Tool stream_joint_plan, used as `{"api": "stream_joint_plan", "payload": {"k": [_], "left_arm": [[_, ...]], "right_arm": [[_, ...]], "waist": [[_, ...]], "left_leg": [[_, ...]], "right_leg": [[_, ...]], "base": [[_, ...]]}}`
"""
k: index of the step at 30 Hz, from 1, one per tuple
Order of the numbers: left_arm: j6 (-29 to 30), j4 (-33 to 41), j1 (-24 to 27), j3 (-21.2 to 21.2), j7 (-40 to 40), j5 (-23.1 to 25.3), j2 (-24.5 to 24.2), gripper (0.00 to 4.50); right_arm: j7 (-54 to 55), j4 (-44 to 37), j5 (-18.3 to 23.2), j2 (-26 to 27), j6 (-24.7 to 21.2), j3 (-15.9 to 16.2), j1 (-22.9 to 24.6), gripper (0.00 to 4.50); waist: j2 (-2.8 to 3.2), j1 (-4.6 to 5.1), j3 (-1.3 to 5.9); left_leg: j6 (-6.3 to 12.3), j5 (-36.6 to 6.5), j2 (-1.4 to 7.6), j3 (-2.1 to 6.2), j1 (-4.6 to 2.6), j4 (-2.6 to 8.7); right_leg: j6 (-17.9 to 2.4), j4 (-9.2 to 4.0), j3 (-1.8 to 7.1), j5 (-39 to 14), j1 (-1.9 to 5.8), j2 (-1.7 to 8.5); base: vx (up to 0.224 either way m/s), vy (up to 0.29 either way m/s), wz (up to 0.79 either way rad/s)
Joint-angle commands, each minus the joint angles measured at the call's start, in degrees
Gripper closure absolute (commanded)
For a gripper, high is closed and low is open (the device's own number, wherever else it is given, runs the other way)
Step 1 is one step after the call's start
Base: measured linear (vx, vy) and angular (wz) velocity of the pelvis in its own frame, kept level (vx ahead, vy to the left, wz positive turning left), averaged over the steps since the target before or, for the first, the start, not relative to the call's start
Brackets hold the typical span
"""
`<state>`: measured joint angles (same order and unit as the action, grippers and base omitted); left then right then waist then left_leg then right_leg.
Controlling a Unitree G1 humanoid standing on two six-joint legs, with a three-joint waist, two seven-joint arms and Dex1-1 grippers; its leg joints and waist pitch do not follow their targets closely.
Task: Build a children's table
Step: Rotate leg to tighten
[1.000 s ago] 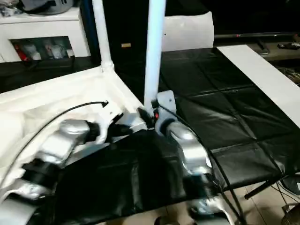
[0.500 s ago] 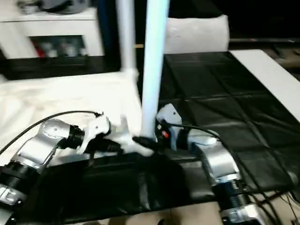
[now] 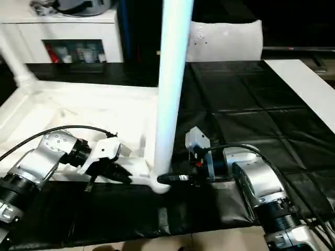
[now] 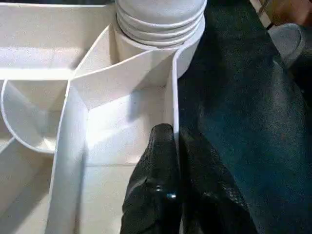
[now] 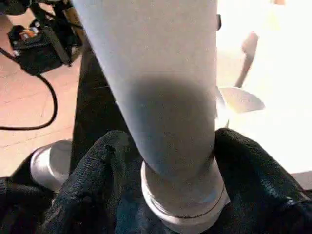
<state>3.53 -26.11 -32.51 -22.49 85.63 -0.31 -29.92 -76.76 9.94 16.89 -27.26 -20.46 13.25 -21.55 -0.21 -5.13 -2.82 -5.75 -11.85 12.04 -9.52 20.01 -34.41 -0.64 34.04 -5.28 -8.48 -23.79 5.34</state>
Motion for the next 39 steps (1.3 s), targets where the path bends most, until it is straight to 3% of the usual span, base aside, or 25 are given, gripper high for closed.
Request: {"api": "stream_joint_plan", "payload": {"k": [1, 6, 11, 14, 15, 17, 18, 20, 21, 22, 24, 25, 27, 28, 32, 34, 36, 39], "left_arm": [[-1.09, 0.37, -1.60, -1.37, 1.83, 0.15, 0.29, 4.50], [-1.87, -0.37, -1.84, -1.46, 2.15, 0.01, 0.50, 4.50], [-1.44, -0.32, -1.50, -1.00, 1.80, -0.39, 0.84, 4.50], [1.43, 0.39, -1.10, 0.10, -0.88, -0.91, 2.06, 4.50], [3.42, 0.42, -1.23, 0.47, -2.62, -0.71, 2.72, 4.50], [5.78, 0.27, -1.48, 0.92, -4.79, -0.39, 3.51, 4.50], [7.27, -0.11, -1.79, 1.53, -7.13, -0.22, 4.55, 4.50], [12.03, 0.22, -1.96, 2.77, -11.84, -0.55, 7.38, 4.50], [12.30, 0.29, -1.95, 2.82, -12.15, -0.54, 7.59, 4.50], [13.47, 0.43, -1.98, 3.09, -13.75, -0.43, 8.53, 4.50], [16.35, 0.02, -2.47, 4.23, -18.69, -0.01, 11.26, 4.50], [17.74, -0.65, -3.00, 5.12, -22.24, 0.31, 13.01, 4.50], [19.85, -1.86, -3.97, 6.89, -28.90, 0.78, 16.25, 4.50], [20.65, -2.30, -4.41, 7.84, -32.04, 0.98, 17.76, 4.50], [23.15, -2.69, -5.89, 11.07, -43.42, 1.55, 24.16, 4.50], [23.66, -2.18, -5.96, 11.39, -45.23, 1.99, 25.25, 4.50], [23.60, -1.79, -6.00, 11.42, -45.77, 2.33, 25.76, 4.50], [21.81, -1.12, -5.46, 9.91, -43.49, 2.79, 24.80, 4.50]], "right_arm": [[-1.15, 0.22, 0.84, -0.23, 0.71, 0.43, -0.94, 1.95], [-2.30, 0.08, 1.12, 0.00, 0.09, 0.49, -1.05, 2.40], [-2.13, -1.52, 2.02, -0.11, -0.83, 0.84, 0.19, 2.51], [0.31, -3.85, 2.98, 0.73, -2.97, 0.40, 1.97, 2.52], [2.60, -4.61, 2.76, 1.55, -4.01, 0.13, 2.62, 2.53], [5.38, -5.39, 2.21, 2.51, -5.14, -0.03, 3.24, 2.53], [9.05, -5.81, 0.84, 3.99, -5.35, -0.07, 3.61, 2.54], [22.45, -4.65, -2.58, 10.59, -8.51, -1.72, 2.74, 2.54], [23.44, -4.50, -2.72, 11.14, -8.87, -1.92, 2.59, 2.55], [26.83, -3.86, -3.14, 13.20, -9.80, -2.64, 2.02, 2.55], [33.11, -2.84, -4.17, 17.08, -11.67, -3.49, 0.85, 2.56], [36.09, -2.55, -5.18, 18.94, -12.41, -3.40, 0.36, 2.56], [41.25, -1.69, -6.71, 22.04, -13.73, -3.67, -0.54, 2.57], [44.05, -1.17, -7.43, 23.44, -14.24, -3.96, -1.02, 2.57], [54.69, 1.95, -10.13, 29.54, -15.69, -6.31, -3.57, 2.57], [55.64, 2.38, -9.71, 30.44, -14.85, -6.88, -3.85, 2.57], [56.12, 1.82, -9.94, 30.79, -13.66, -7.18, -3.68, 2.01], [54.23, 0.03, -9.68, 29.96, -12.14, -7.43, -2.68, 1.81]], "waist": [[-0.42, 0.35, 3.69], [-0.43, 0.32, 3.82], [-0.36, 0.28, 3.81], [-0.35, 0.24, 3.76], [-0.09, 0.07, 3.72], [-0.28, 0.18, 3.66], [0.01, 0.25, 3.58], [-0.18, 0.86, 3.17], [-0.10, 1.49, 2.97], [-0.11, 2.00, 3.07], [-0.02, 2.70, 2.97], [0.15, 3.87, 2.88], [0.04, 4.70, 2.91], [0.23, 5.03, 3.13], [0.32, 5.77, 3.32], [0.20, 5.71, 3.51], [0.17, 5.61, 3.55], [0.12, 5.13, 3.78]], "left_leg": [[2.23, -10.34, 1.00, -0.42, -0.02, 4.32], [2.43, -9.20, 1.01, -0.45, 0.05, 4.26], [2.50, -9.12, 1.03, -0.48, 0.09, 4.26], [2.32, -9.45, 1.01, -0.54, 0.01, 4.27], [2.24, -9.73, 1.04, -0.49, -0.10, 4.29], [1.76, -9.77, 1.00, -0.45, -0.05, 4.43], [1.60, -10.44, 0.91, -0.41, -0.10, 4.43], [0.21, -12.82, 0.42, -0.42, -0.23, 4.41], [-0.52, -14.88, -0.02, -0.12, -0.25, 4.37], [-0.68, -15.86, -0.13, 0.18, -0.35, 4.33], [-0.54, -16.95, -0.17, 0.27, -0.62, 4.20], [-0.57, -18.53, -0.21, 0.55, -0.45, 4.22], [-0.14, -19.26, -0.24, 0.76, -0.33, 4.21], [0.17, -19.55, -0.31, 0.83, -0.77, 4.09], [0.99, -19.08, 0.02, 1.00, -0.42, 4.63], [1.45, -17.84, 0.10, 0.90, -0.31, 4.71], [2.12, -15.37, 0.19, 0.75, 0.26, 4.88], [2.70, -12.07, 0.30, 0.34, 0.19, 4.65]], "right_leg": [[-9.56, -4.08, 2.60, -21.88, 3.32, 2.68], [-10.27, -3.76, 2.63, -19.17, 3.38, 2.56], [-10.83, -3.62, 2.63, -18.18, 3.46, 2.56], [-10.60, -3.76, 2.67, -18.88, 3.43, 2.55], [-10.43, -3.84, 2.67, -19.51, 3.38, 2.62], [-10.05, -3.87, 2.66, -19.79, 3.40, 2.49], [-9.91, -4.04, 2.60, -20.92, 3.31, 2.55], [-7.42, -4.86, 2.31, -27.98, 2.93, 2.46], [-4.61, -5.84, 1.67, -34.33, 3.01, 2.56], [-2.55, -6.41, 1.31, -37.34, 3.04, 2.64], [-2.05, -6.85, 0.99, -38.48, 2.64, 2.62], [-1.54, -7.22, 0.29, -38.97, 2.82, 2.42], [-1.26, -7.67, -0.21, -38.29, 2.99, 2.37], [-1.85, -7.92, -0.23, -37.21, 2.86, 2.53], [-4.30, -7.21, 0.14, -31.16, 3.11, 2.46], [-5.59, -6.84, 0.53, -28.20, 3.24, 2.48], [-7.03, -6.11, 1.14, -24.17, 3.60, 2.42], [-8.88, -5.48, 1.83, -19.95, 3.62, 2.60]], "base": [[0.000, 0.000, 0.00], [0.000, 0.000, 0.00], [0.000, 0.000, 0.00], [0.000, 0.000, 0.00], [0.000, 0.000, 0.00], [0.000, 0.000, 0.00], [0.000, 0.000, 0.00], [0.000, 0.000, 0.00], [0.000, 0.000, 0.00], [0.000, 0.000, 0.00], [0.000, 0.000, 0.00], [0.000, 0.000, 0.00], [0.000, 0.000, 0.00], [0.000, 0.000, 0.00], [0.000, 0.000, 0.00], [0.000, 0.000, 0.00], [0.000, 0.000, 0.00], [0.000, 0.000, 0.00]]}}
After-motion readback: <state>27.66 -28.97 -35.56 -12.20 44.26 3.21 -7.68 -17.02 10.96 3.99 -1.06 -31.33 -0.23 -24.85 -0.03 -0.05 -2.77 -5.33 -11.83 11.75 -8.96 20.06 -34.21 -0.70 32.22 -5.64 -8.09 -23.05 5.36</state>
